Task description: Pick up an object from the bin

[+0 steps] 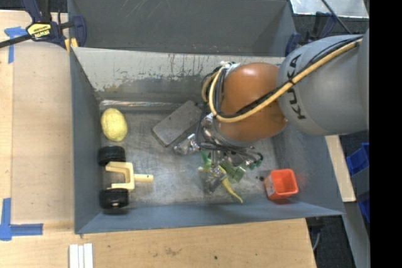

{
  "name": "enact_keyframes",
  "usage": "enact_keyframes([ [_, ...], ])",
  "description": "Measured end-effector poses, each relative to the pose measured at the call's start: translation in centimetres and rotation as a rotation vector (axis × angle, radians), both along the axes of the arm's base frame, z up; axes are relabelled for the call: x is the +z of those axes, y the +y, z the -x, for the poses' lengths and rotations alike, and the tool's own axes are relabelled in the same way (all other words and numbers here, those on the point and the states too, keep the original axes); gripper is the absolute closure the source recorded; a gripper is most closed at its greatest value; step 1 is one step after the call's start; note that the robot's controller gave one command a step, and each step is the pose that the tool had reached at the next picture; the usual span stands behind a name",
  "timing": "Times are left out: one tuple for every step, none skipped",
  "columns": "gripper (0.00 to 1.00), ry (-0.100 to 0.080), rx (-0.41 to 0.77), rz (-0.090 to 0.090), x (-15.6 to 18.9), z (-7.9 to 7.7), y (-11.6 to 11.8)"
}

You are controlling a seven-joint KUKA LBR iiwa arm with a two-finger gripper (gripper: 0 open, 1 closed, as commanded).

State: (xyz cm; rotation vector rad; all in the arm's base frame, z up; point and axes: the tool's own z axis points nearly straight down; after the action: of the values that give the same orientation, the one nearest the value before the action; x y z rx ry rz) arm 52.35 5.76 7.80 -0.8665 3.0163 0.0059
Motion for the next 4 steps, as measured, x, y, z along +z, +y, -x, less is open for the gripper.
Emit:
enact_keyframes([
  [0.00,0.001,0.087,0.004,1.2,0.6,-5.2],
  [0.00,0.000,0.010,0.005,1.7,-0.3,-6.9],
  [1.00,-0.001,0.033,0.005,0.0,-4.6,-9.5],
  [1.00,-0.001,0.033,0.004,0.0,-4.6,-9.5],
])
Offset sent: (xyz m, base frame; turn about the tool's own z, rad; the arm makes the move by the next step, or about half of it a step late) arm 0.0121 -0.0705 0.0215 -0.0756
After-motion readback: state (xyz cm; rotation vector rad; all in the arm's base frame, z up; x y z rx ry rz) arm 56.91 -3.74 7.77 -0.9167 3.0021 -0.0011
